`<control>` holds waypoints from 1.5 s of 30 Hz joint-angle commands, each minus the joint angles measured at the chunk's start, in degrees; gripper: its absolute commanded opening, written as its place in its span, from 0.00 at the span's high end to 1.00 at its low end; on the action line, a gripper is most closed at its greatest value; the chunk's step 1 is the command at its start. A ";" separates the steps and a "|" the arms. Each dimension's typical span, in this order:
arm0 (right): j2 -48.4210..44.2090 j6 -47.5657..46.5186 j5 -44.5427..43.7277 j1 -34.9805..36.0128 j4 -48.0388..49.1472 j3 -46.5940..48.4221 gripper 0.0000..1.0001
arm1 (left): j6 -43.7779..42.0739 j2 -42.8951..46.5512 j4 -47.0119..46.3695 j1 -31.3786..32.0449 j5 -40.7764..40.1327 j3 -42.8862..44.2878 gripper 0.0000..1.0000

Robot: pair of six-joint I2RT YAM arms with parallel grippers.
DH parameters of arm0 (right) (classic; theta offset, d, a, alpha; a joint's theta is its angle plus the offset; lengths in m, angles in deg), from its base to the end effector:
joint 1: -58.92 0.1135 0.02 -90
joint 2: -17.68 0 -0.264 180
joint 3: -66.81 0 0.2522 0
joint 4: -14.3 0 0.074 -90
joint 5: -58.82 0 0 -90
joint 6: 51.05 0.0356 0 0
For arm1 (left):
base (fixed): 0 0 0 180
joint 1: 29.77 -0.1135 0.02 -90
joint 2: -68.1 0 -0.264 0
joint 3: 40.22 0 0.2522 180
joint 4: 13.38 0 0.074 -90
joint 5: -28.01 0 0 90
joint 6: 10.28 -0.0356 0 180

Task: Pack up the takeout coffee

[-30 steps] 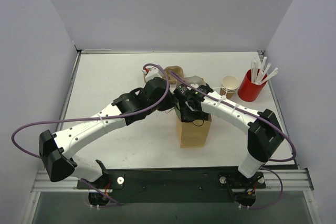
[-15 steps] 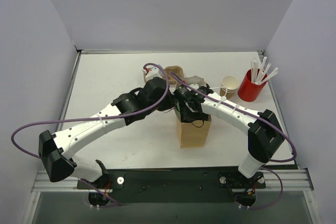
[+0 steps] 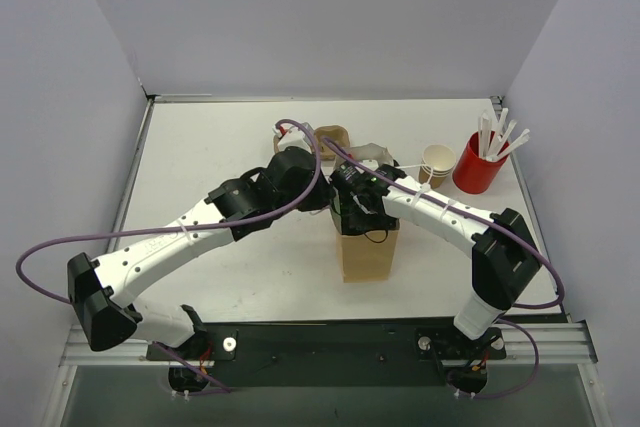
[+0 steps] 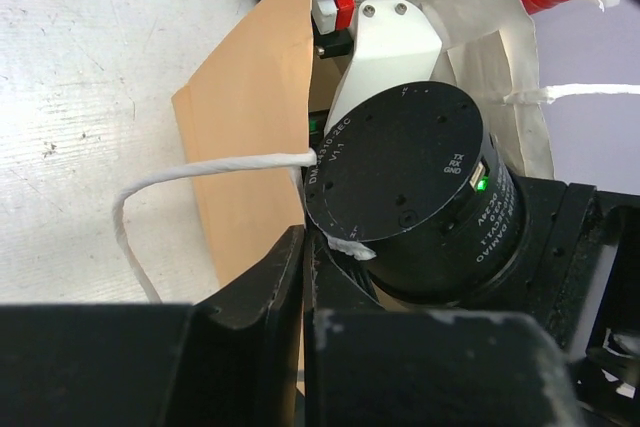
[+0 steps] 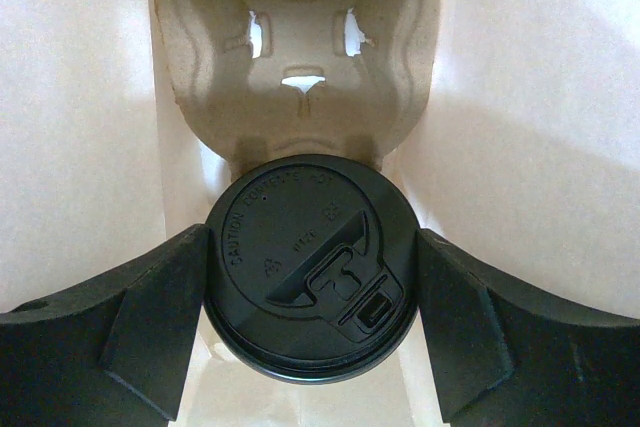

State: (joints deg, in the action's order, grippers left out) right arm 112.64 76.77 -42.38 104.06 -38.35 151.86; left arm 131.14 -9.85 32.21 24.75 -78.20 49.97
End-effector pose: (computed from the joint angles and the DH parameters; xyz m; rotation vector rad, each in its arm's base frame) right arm 0.2458 0.2372 0.2364 -0.1057 2.6452 0.2336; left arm 0.1832 -0.2399 0.3657 -0.1105 2.2271 -0.7660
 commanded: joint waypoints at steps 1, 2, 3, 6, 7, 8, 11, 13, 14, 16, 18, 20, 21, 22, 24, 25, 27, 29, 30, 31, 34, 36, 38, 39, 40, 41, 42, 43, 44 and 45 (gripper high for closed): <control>3.48 0.41 2.50 0.03 -6.72 -3.00 0.60 | -3.17 2.37 -2.74 -0.29 1.70 0.66 0.91; 3.48 0.67 2.41 -0.06 -6.72 -2.91 0.60 | -3.34 2.28 -2.74 -0.38 1.88 0.57 0.97; 3.48 0.67 2.50 -0.23 -6.89 -2.99 0.60 | -3.34 2.28 -3.09 -0.29 1.88 0.66 1.00; 3.57 0.94 2.33 -0.58 -7.16 -2.91 0.60 | -3.43 2.10 -3.36 -0.12 2.50 0.48 1.00; 3.65 1.11 2.24 -0.50 -7.25 -2.99 0.60 | -3.43 2.10 -3.45 -0.03 2.50 0.48 1.00; 3.83 1.20 2.15 -0.58 -7.51 -3.08 0.60 | -3.34 2.28 -3.45 -0.03 2.32 0.39 1.00; 3.92 1.64 1.97 -0.85 -7.69 -3.35 0.60 | -2.99 2.89 -3.88 0.06 2.23 -0.04 1.00; 4.01 1.73 1.89 -1.03 -7.77 -3.35 0.60 | -2.99 2.89 -3.88 0.32 2.23 0.04 1.00; 4.09 1.81 1.80 -1.02 -7.78 -3.26 0.60 | -3.08 2.89 -3.80 0.23 2.15 0.13 1.00; 4.10 1.90 1.80 -1.11 -7.86 -3.17 0.59 | -2.90 2.98 -3.71 0.32 2.14 0.22 1.00; 4.53 1.99 1.45 -1.20 -8.13 -3.08 0.60 | -2.73 3.07 -3.71 0.41 1.97 0.04 1.00; 4.80 1.99 1.45 -1.11 -8.13 -3.08 0.60 | -2.47 3.24 -3.80 0.41 1.97 -0.05 1.00; 4.80 1.99 1.36 -1.11 -8.13 -3.17 0.60 | -2.46 3.33 -3.62 0.41 1.88 -0.05 1.00; 4.97 1.99 1.18 -1.11 -8.39 -3.26 0.60 | -2.38 3.33 -3.62 0.50 1.88 -0.05 1.00; 4.97 2.17 1.01 -1.11 -8.39 -3.35 0.60 | -2.29 3.42 -3.71 0.50 1.88 0.04 1.00; 4.97 2.34 0.92 -1.03 -8.30 -3.52 0.60 | -2.29 3.51 -3.62 0.50 1.97 0.13 1.00; 4.89 2.34 0.83 -1.11 -8.39 -3.52 0.60 | -2.20 3.33 -3.62 0.50 2.06 0.30 1.00; 4.89 2.34 0.92 -1.11 -8.48 -3.61 0.60 | -2.20 3.25 -3.45 0.50 2.06 0.39 1.00; 4.97 2.34 0.83 -1.11 -8.30 -3.61 0.60 | -2.20 3.33 -3.53 0.58 1.97 0.39 1.00; 4.97 2.34 0.83 -1.11 -8.30 -3.61 0.60 | -2.20 3.33 -3.53 0.59 1.97 0.48 1.00; 5.50 2.17 0.83 -1.11 -8.30 -3.79 0.60 | -2.20 3.34 -3.53 0.67 2.06 0.66 1.00; 5.59 2.25 0.66 -1.11 -8.39 -3.87 0.59 | -2.20 3.33 -3.45 0.59 2.06 0.83 1.00; 5.59 2.25 0.74 -1.11 -8.48 -3.79 0.60 | -2.20 3.16 -3.36 0.59 2.14 0.92 1.00; 5.59 2.34 0.66 -1.03 -8.39 -3.79 0.60 | -2.11 3.16 -3.36 0.67 2.14 0.92 1.00; 5.42 2.34 0.74 -1.11 -8.48 -3.79 0.60 | -2.11 3.07 -3.36 0.67 2.14 1.01 1.00; 5.50 2.43 0.74 -1.11 -8.39 -3.61 0.60 | -2.02 2.98 -3.27 0.76 2.14 1.01 1.00; 5.50 2.34 0.83 -1.03 -8.48 -3.35 0.60 | -2.02 3.07 -3.27 0.76 2.14 1.01 1.00; 5.59 2.43 0.74 -1.11 -8.65 -3.35 0.60 | -1.94 2.98 -3.18 0.76 2.14 1.10 1.00; 5.59 2.43 0.74 -1.11 -8.65 -3.26 0.60 | -1.94 2.98 -3.18 0.76 2.14 1.10 1.00; 5.76 2.43 0.66 -1.11 -8.65 -3.26 0.60 | -1.94 2.98 -3.18 0.76 2.14 1.10 1.00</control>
State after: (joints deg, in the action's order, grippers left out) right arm 113.10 77.21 -42.51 103.52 -38.81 152.32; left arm 128.80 -9.28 31.05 24.66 -77.00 49.22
